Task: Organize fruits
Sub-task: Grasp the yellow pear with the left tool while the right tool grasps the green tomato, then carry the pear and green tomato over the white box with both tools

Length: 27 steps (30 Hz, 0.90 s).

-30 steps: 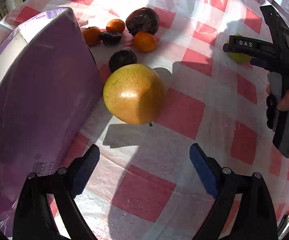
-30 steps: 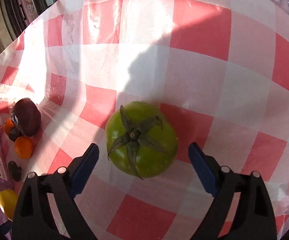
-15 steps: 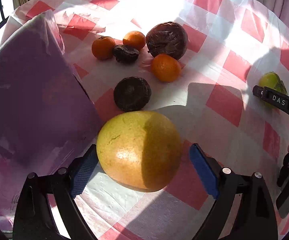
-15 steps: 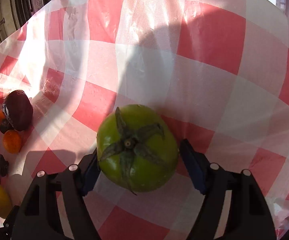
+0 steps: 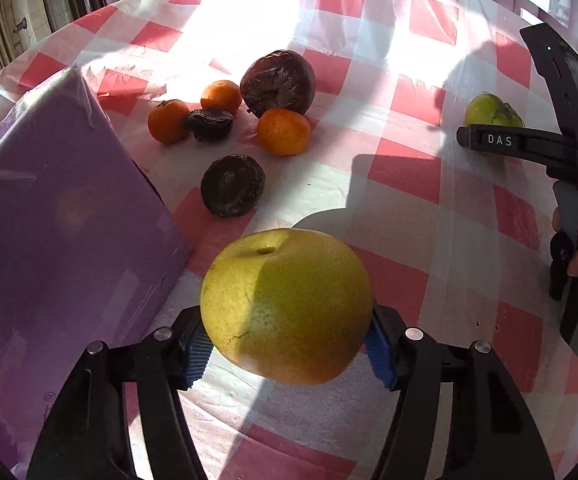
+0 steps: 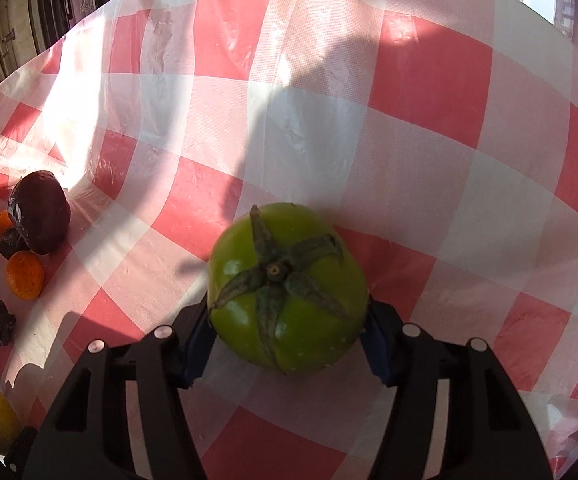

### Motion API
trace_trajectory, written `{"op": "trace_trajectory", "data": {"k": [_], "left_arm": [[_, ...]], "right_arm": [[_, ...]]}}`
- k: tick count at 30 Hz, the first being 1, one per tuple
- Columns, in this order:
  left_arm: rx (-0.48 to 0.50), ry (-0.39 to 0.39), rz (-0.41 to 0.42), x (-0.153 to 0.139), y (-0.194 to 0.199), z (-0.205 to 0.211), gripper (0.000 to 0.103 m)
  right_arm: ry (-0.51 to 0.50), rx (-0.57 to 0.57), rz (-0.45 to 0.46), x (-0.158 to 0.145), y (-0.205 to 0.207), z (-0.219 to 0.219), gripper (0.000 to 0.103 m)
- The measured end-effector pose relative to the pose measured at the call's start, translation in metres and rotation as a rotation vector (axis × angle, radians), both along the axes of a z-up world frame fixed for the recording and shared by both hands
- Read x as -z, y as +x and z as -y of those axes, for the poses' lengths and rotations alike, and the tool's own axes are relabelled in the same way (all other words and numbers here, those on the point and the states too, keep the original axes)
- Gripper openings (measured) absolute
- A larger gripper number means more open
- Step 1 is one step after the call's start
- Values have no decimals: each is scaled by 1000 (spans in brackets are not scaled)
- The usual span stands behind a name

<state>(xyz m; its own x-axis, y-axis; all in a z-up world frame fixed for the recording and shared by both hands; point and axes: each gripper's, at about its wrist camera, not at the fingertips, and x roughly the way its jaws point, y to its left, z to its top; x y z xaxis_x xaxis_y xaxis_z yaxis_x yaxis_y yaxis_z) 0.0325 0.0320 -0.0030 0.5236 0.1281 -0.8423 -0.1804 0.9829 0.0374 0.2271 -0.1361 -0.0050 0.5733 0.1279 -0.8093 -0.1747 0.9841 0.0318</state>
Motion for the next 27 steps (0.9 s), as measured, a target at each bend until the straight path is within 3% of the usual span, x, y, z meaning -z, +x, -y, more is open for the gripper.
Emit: {"op": "trace_trajectory", "data": {"k": [4, 10, 21, 23, 26, 27], "left_arm": [[34, -30, -52, -3, -12, 2, 60], [143, -64, -113, -4, -42, 13, 60], [384, -110, -206, -15, -58, 26, 56], [418, -105, -202, -19, -57, 29, 53], [448, -105, -247, -15, -52, 30, 37], [450, -113, -244, -15, -51, 29, 36]], "right_arm": [[72, 110, -71, -7, -26, 11, 62], [141, 239, -116, -14, -110, 27, 62], [153, 220, -229, -21, -247, 23, 62], [164, 224, -250, -20, -265, 18, 62], [156, 218, -266, -20, -286, 10, 62], [153, 217, -270, -20, -289, 6, 62]]}}
